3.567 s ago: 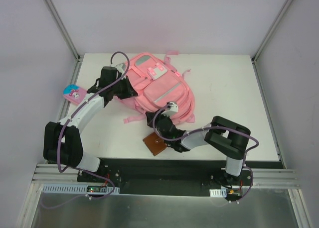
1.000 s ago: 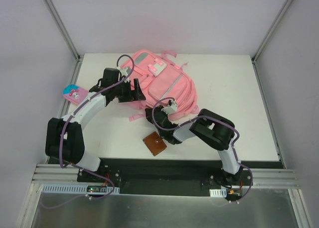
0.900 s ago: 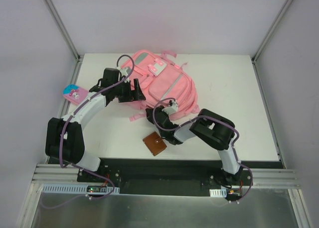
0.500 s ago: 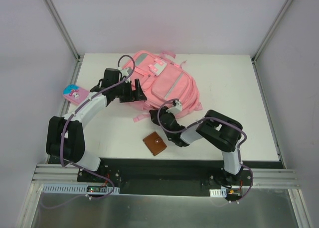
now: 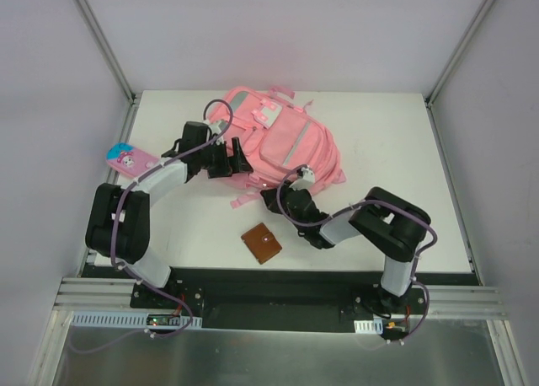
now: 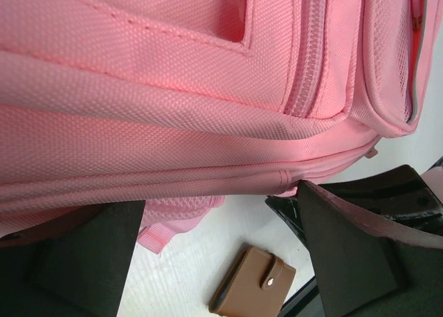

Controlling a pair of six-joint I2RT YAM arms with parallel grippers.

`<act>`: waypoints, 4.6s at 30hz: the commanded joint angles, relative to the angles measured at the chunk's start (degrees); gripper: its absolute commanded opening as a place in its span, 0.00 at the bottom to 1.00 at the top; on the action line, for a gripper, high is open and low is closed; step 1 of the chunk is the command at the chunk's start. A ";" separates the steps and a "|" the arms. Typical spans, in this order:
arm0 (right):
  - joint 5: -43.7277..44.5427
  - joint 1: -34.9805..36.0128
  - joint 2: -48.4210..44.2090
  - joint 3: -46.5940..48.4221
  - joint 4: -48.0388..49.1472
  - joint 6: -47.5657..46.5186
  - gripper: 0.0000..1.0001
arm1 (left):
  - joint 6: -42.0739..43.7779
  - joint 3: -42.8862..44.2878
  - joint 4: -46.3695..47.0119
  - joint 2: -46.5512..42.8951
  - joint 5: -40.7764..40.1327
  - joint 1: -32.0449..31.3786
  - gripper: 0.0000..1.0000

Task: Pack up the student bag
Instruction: Zip the student bag at the center of the board.

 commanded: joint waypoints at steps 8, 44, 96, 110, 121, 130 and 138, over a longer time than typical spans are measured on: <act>2.70 -1.41 -15.11 -3.97 -13.63 -22.10 0.00 | -0.89 -0.96 4.31 4.21 -2.31 -0.13 0.61; -7.32 -14.86 -40.25 -16.89 -29.20 -29.48 0.00 | 2.36 -0.44 -1.50 -10.99 -4.07 0.94 0.91; 3.49 2.10 -45.35 -15.57 -29.29 -27.46 0.00 | -35.60 -5.62 5.45 -4.85 -37.57 -29.13 0.25; 7.37 -0.09 -44.47 -17.95 -29.73 -28.16 0.00 | -27.80 -21.26 8.53 -20.11 -29.84 -14.91 0.00; 1.39 -5.45 -42.36 -17.42 -29.11 -29.48 0.00 | -18.90 -20.92 -3.51 -34.29 -24.05 -2.78 0.00; -4.05 -6.95 -40.95 -16.02 -29.19 -30.80 0.00 | -17.85 -20.48 -5.72 -35.52 -13.58 8.66 0.36; -5.47 -1.68 -36.48 -10.39 -29.20 -29.83 0.00 | -22.85 -18.81 -1.67 -38.15 -7.23 4.28 0.84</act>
